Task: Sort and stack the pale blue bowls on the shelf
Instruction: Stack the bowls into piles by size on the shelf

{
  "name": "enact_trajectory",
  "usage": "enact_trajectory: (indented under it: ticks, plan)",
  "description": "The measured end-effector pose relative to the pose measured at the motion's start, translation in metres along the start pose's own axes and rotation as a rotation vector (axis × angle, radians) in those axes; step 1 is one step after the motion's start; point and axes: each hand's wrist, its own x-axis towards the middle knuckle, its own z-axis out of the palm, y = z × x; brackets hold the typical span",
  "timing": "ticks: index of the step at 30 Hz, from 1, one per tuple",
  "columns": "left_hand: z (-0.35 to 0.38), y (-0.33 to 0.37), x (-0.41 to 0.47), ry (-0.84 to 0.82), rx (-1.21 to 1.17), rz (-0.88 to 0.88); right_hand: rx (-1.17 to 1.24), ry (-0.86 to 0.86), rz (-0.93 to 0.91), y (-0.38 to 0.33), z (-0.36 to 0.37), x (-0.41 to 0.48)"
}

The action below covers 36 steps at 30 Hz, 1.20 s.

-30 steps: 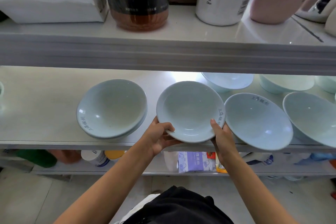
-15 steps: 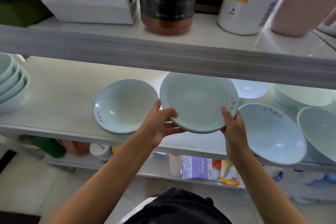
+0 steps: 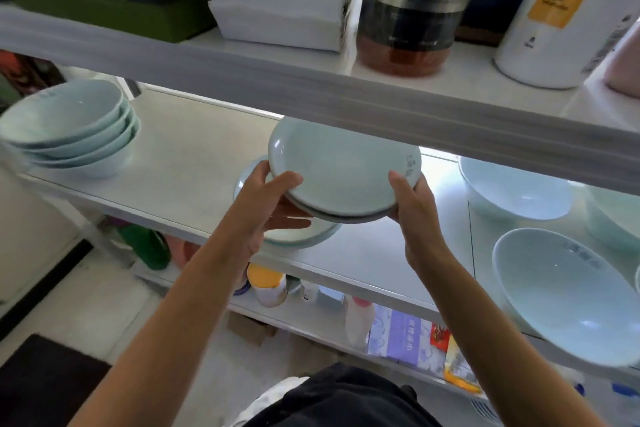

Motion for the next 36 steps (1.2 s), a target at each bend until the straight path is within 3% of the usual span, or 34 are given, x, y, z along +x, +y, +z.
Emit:
enact_trajectory:
  ticks: [13,18,31,36]
  plan:
    - [-0.037,-0.019,0.011,0.201,0.062,-0.099,-0.505,-0.087,-0.057,0.029,0.035,0.015]
    - [-0.040,-0.027,0.021,0.328,0.177,-0.079,-0.575,-0.081,-0.011,0.039,0.041,0.021]
    - [-0.053,-0.034,0.029,0.456,1.127,-0.022,-0.656,-0.088,-0.117,0.055,0.056,0.026]
    - [-0.045,-0.029,0.026,0.623,1.395,0.170,-0.736,-0.135,-0.161,0.053,0.048,0.028]
